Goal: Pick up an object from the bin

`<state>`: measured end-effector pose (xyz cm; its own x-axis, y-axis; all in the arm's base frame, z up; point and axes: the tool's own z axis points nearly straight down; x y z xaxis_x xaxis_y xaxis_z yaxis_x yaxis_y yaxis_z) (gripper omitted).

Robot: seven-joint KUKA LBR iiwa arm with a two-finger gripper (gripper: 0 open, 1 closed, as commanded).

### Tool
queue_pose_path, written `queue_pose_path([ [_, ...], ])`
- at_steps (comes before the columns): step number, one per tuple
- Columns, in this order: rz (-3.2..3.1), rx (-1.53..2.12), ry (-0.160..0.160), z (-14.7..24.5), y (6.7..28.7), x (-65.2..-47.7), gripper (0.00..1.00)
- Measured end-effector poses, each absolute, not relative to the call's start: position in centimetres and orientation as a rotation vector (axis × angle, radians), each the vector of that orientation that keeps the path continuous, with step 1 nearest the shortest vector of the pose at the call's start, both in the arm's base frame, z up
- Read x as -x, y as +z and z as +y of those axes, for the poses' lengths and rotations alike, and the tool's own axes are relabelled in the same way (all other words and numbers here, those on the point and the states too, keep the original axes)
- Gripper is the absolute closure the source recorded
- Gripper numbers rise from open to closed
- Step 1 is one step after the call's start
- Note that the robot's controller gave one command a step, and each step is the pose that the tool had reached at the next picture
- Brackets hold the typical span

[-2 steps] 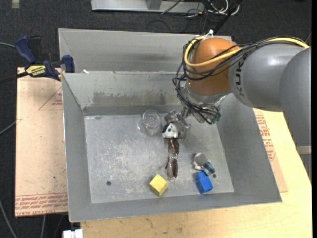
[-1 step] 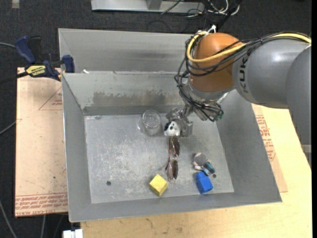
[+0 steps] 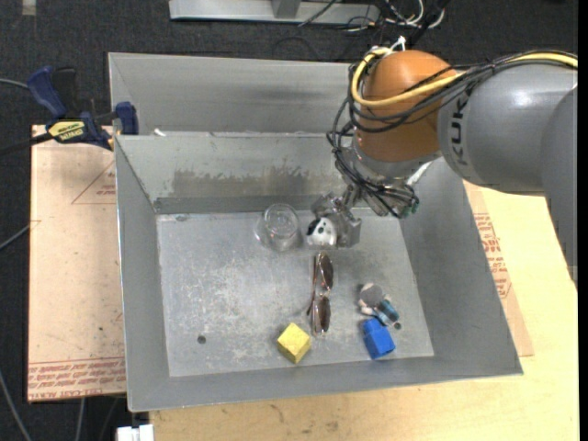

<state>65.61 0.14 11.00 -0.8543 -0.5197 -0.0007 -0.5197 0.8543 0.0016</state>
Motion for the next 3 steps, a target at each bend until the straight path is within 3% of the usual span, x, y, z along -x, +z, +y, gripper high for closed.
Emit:
queue_pose_path([
  [3, 3.018, 0.843, -0.001, 0.2, 15.1, -65.8, 1.00],
])
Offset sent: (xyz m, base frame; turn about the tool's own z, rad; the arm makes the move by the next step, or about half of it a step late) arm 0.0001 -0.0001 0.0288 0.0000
